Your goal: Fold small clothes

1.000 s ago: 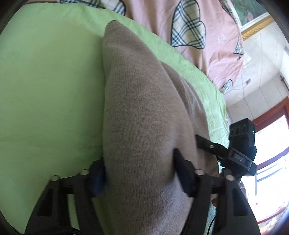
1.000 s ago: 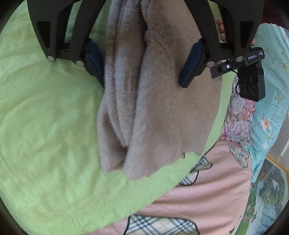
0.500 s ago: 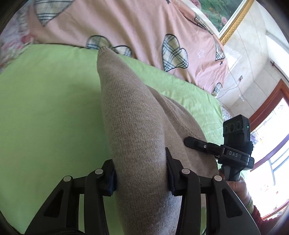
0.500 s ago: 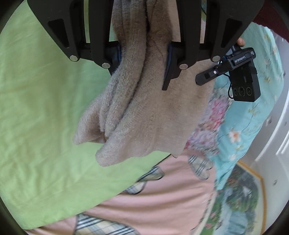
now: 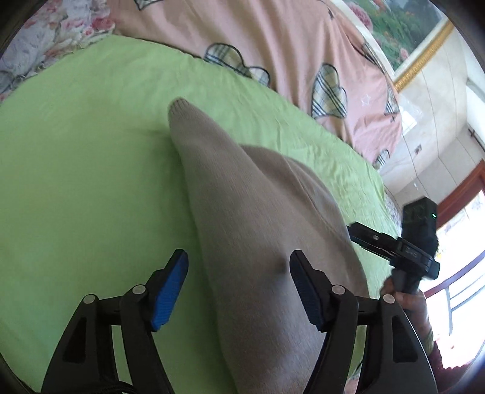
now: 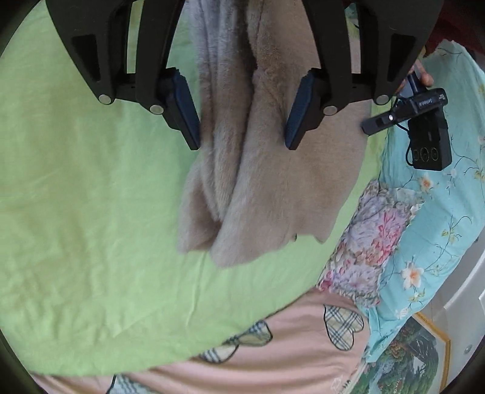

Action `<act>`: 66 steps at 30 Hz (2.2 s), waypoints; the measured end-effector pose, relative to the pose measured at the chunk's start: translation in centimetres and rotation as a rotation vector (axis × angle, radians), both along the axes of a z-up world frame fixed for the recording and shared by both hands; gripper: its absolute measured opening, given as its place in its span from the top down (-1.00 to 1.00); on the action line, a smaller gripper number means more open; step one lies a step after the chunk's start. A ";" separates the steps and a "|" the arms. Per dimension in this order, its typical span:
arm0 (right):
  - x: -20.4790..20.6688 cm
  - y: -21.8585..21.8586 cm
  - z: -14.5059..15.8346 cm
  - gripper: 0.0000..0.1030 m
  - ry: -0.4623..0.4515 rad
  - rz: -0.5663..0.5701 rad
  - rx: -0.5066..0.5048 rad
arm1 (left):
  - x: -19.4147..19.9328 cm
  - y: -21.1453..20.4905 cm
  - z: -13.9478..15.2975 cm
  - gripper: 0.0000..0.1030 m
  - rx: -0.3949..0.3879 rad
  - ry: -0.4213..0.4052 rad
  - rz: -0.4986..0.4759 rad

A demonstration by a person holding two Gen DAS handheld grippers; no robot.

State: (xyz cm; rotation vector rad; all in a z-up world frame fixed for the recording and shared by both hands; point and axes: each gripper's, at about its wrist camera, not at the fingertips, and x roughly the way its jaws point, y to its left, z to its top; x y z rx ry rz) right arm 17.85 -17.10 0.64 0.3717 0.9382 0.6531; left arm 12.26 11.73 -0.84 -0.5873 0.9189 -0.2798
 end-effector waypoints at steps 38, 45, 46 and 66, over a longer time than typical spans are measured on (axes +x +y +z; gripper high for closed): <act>-2.9 -3.0 1.9 0.08 -0.040 -0.038 0.053 | -2.1 -0.6 3.6 0.45 0.230 0.001 0.064; -8.9 -2.3 -0.3 0.08 -0.017 0.019 -0.009 | -12.8 -6.0 2.3 0.28 0.313 -0.021 -0.079; -9.4 -2.2 -0.8 0.08 -0.011 0.022 -0.011 | -13.5 -6.9 1.8 0.23 0.334 -0.015 -0.092; -11.7 -2.5 5.2 0.87 -0.244 0.036 -0.070 | -12.6 -10.5 1.2 0.73 0.603 -0.008 0.122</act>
